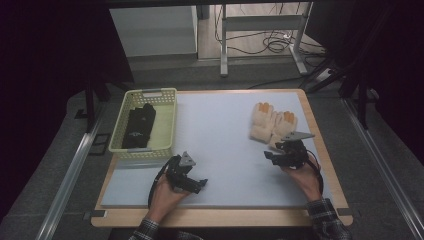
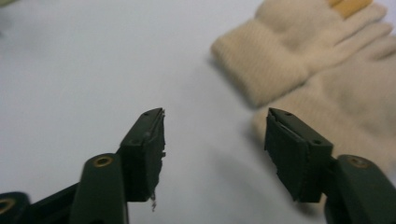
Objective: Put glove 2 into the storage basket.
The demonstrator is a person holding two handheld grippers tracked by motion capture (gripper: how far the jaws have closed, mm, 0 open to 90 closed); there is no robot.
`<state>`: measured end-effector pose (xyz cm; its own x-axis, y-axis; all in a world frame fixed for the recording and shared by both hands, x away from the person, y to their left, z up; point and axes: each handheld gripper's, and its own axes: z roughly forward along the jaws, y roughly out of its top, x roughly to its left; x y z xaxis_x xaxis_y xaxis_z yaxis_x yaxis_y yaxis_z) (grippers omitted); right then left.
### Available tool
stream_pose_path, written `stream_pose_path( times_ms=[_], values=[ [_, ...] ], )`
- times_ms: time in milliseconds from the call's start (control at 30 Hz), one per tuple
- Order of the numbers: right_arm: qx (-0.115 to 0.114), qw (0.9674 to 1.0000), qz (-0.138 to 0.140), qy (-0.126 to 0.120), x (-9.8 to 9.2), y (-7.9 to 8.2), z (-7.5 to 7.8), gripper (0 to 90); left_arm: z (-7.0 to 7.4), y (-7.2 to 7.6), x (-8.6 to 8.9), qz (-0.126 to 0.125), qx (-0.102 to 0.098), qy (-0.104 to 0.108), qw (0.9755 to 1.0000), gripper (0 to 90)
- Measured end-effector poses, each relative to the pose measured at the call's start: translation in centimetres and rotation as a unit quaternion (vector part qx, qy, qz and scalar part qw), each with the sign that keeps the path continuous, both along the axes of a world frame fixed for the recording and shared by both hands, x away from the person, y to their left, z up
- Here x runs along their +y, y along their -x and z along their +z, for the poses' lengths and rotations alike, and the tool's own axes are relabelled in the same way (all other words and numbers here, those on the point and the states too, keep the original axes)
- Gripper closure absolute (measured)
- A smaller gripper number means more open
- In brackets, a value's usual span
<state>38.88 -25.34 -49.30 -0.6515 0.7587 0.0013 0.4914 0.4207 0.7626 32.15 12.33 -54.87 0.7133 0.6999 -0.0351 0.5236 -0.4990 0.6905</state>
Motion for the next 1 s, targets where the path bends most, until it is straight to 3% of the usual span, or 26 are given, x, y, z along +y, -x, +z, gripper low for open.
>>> stream_pose_path(
  times_ms=[167, 300, 700, 1000],
  values=[
    [0.0, 1.0, -0.003, -0.005, 0.4, -2.6, 1.0, 51.5, 0.0, 0.0, 0.0, 0.0, 0.0, 0.0, 1.0, 0.0],
    [0.006, 0.9999, -0.012, -0.002, 1.0, -5.0, 1.3, 53.3, 0.0, 0.0, 0.0, 0.001, 0.0, 0.002, 1.0, 0.0],
    [0.002, 0.9985, -0.048, 0.026, 2.5, -11.1, 0.4, 49.1, 0.0, 0.0, 0.0, 0.0, 0.0, 0.001, 1.0, 0.0],
    [0.012, 0.9975, -0.057, 0.04, 3.3, -13.8, -1.4, 36.9, 0.0, 0.0, 0.0, -0.001, 0.001, 0.0, 1.0, 0.0]
  ],
)
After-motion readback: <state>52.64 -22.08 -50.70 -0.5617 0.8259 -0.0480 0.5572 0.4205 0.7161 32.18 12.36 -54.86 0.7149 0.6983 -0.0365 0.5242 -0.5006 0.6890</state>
